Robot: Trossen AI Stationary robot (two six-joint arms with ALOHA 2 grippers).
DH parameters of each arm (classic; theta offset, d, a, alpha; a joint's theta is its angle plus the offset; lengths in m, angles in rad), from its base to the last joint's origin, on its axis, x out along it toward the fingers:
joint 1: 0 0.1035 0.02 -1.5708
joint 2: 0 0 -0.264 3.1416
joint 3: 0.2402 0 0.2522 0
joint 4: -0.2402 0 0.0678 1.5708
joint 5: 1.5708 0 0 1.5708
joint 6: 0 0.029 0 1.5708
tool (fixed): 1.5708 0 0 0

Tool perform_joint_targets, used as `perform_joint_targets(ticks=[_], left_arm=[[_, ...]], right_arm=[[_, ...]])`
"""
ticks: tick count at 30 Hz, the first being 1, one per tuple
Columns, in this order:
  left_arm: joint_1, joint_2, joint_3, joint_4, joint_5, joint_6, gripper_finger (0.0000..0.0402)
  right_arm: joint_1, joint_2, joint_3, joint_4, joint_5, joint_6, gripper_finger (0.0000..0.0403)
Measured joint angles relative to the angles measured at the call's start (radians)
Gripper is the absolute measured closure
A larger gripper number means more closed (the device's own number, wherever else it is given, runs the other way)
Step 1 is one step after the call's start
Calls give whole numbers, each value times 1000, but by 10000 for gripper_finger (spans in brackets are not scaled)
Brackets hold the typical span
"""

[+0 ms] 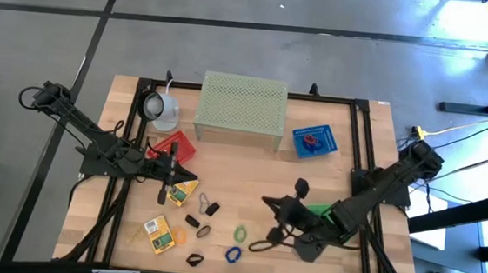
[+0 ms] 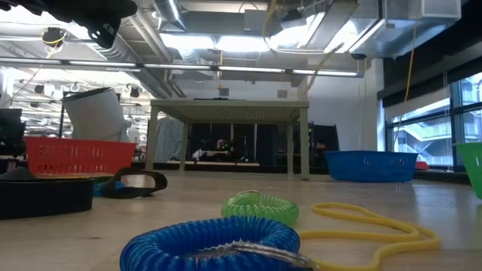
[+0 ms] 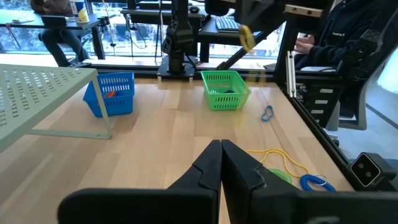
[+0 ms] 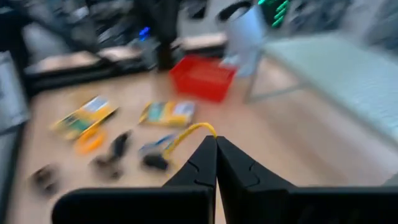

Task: Pick & Place Office Desk Supplies
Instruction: Put the yellow rubber band into the green bin

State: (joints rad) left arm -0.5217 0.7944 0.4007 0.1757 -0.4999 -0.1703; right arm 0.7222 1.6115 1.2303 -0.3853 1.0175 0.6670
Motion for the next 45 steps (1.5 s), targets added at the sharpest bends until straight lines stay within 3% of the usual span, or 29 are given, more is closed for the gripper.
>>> perform_joint_targets(ticks=[10, 14, 26, 45], left_arm=[[0, 0, 0, 0, 0, 0, 398], [0, 0, 0, 0, 0, 0, 398], [0, 0, 0, 0, 0, 0, 398], [0, 0, 0, 0, 0, 0, 398]], right_arm=[[76, -89, 0, -370, -558, 339, 399], [116, -111, 0, -552, -690, 505, 399], [196, -143, 0, -1012, -747, 878, 399], [224, -159, 139, -1184, -667, 962, 399]])
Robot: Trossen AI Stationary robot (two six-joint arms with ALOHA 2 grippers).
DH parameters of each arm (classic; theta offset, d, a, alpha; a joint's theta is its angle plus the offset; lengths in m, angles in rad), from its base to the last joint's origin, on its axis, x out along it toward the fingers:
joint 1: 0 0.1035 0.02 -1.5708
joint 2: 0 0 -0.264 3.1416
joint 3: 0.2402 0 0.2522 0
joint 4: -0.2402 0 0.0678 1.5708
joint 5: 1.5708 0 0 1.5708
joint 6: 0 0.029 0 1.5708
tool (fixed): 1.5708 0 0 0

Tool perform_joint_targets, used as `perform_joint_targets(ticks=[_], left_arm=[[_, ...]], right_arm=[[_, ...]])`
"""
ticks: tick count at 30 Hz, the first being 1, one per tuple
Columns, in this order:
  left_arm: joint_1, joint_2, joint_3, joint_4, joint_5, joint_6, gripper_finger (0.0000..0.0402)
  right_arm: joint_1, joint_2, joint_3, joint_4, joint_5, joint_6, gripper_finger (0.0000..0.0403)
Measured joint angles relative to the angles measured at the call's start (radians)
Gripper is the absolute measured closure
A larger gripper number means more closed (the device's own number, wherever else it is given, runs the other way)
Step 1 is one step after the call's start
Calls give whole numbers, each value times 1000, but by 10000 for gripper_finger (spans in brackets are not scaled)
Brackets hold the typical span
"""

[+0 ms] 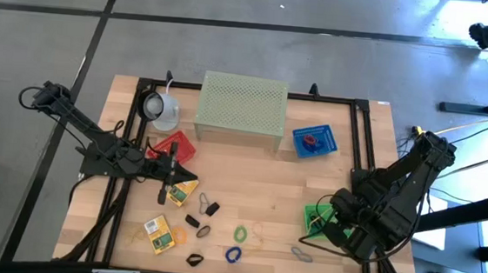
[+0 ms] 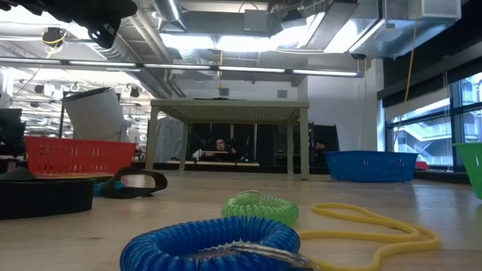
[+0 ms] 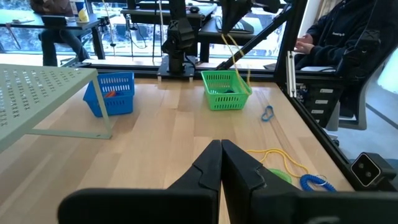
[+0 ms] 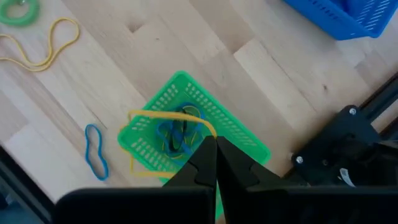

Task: Pick & Place Office Desk Supplies
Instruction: Put the yellow rubber band into the green bin

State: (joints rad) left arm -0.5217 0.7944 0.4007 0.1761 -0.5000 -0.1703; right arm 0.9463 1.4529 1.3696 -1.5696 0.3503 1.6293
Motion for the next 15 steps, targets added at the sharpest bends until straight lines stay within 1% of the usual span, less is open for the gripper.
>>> perform_joint_targets(ticks=[4, 11, 15], left_arm=[[0, 0, 0, 0, 0, 0, 398], [0, 0, 0, 0, 0, 0, 398], [0, 0, 0, 0, 0, 0, 398]], right_arm=[[0, -2, 11, -1, 26, -14, 399], [0, -2, 13, -1, 142, -14, 399], [0, -2, 13, 30, 183, -20, 399]])
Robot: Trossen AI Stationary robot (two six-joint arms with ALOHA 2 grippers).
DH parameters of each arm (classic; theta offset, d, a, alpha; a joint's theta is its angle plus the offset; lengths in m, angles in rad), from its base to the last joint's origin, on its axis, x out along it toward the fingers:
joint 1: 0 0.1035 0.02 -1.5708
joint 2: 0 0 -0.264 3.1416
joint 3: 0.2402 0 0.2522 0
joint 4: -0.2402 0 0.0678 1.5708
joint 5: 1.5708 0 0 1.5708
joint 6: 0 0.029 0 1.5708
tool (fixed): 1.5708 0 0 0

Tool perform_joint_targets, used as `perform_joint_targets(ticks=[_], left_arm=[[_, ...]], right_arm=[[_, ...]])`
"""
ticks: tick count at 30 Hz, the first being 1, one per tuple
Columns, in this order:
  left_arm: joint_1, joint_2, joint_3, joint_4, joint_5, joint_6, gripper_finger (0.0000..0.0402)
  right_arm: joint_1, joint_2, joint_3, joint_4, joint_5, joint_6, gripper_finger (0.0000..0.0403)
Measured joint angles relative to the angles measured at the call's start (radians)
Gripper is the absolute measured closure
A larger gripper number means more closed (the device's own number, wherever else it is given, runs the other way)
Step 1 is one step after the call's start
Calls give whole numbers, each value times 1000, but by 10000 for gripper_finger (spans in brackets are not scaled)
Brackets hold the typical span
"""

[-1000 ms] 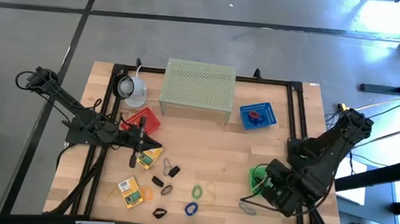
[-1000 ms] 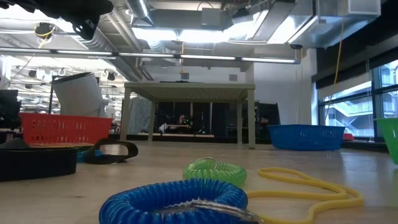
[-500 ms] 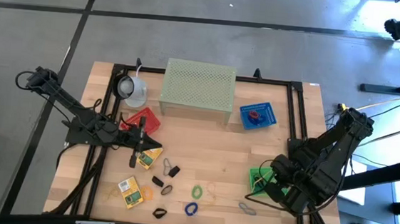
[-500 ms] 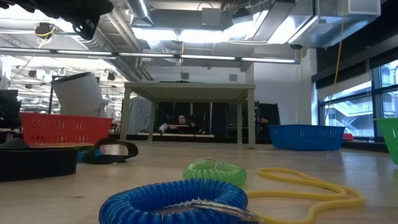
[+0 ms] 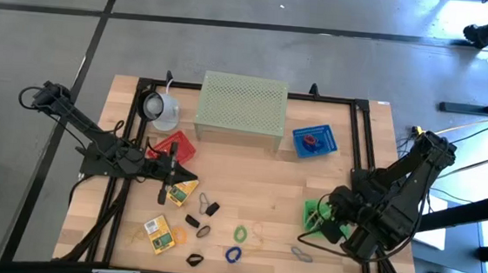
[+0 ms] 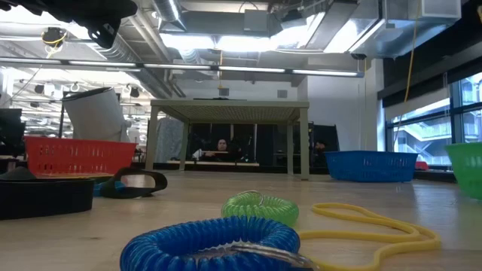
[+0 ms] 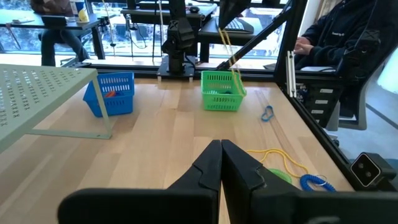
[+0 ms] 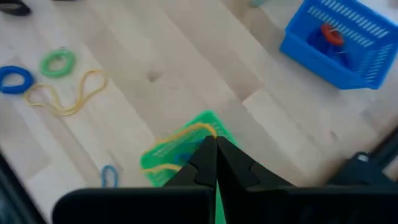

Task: Pick & Place Office Desk Supplies
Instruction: Put the yellow rubber band into the green bin

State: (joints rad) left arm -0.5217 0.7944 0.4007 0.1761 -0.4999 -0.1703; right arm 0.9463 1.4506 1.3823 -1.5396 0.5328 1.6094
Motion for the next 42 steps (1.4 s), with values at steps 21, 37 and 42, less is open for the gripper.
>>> perform_joint_targets(ticks=[21, 37, 42], left_arm=[[0, 0, 0, 0, 0, 0, 398], [0, 0, 0, 0, 0, 0, 398], [0, 0, 0, 0, 0, 0, 398]], right_arm=[[0, 4, -54, 355, -2, -292, 399], [0, -20, -54, 328, -47, -338, 399], [2, -43, -12, 201, -44, -271, 399]])
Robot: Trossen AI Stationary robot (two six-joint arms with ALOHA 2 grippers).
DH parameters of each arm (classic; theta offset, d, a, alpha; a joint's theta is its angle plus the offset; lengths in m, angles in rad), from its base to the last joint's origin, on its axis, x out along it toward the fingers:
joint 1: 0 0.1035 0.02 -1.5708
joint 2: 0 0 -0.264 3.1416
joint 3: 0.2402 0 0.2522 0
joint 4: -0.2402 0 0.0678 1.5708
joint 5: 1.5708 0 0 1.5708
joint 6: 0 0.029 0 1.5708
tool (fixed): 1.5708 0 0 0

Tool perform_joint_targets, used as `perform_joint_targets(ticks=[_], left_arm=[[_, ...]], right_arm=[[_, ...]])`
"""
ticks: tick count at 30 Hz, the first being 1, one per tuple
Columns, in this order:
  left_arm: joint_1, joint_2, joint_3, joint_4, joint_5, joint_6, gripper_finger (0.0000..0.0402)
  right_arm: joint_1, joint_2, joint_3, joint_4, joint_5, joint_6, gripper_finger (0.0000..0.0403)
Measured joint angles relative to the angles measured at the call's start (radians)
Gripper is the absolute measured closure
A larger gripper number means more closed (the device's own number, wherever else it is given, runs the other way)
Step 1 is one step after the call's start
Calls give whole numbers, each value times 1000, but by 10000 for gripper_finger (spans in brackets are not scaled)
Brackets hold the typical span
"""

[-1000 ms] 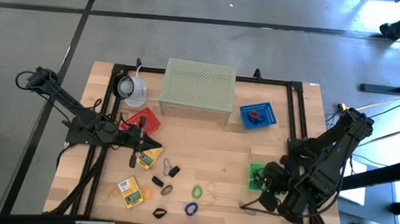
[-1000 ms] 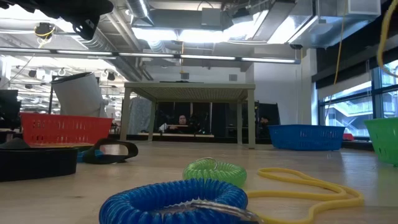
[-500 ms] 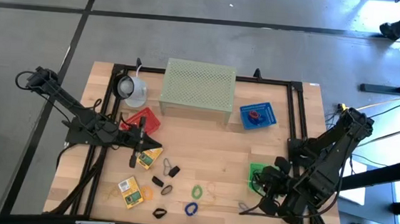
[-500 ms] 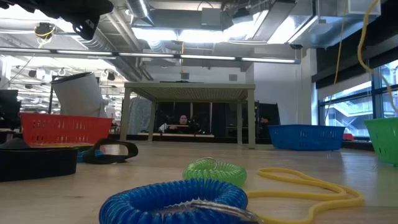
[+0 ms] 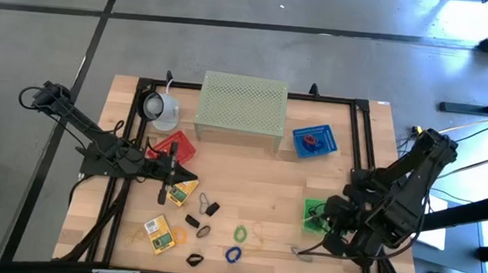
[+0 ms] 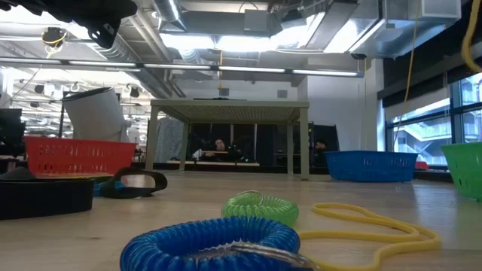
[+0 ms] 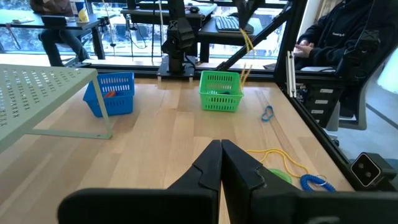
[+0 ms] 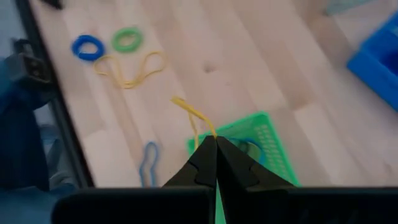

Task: Pick & Place Office Desk Supplies
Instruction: Put the yellow rubber band into the green bin

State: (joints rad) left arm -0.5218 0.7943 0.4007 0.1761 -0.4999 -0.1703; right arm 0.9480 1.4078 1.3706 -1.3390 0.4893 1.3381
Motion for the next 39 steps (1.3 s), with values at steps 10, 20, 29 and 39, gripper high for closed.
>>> perform_joint_targets(ticks=[10, 20, 29, 39], left_arm=[[0, 0, 0, 0, 0, 0, 398], [0, 0, 0, 0, 0, 0, 398], [0, 0, 0, 0, 0, 0, 398], [0, 0, 0, 0, 0, 0, 398]], right_arm=[[10, -1, -12, -165, -93, 229, 399], [9, 12, -91, -161, -160, 304, 399], [9, 12, -218, -110, -305, 330, 399], [9, 12, -250, 84, -302, 327, 365]])
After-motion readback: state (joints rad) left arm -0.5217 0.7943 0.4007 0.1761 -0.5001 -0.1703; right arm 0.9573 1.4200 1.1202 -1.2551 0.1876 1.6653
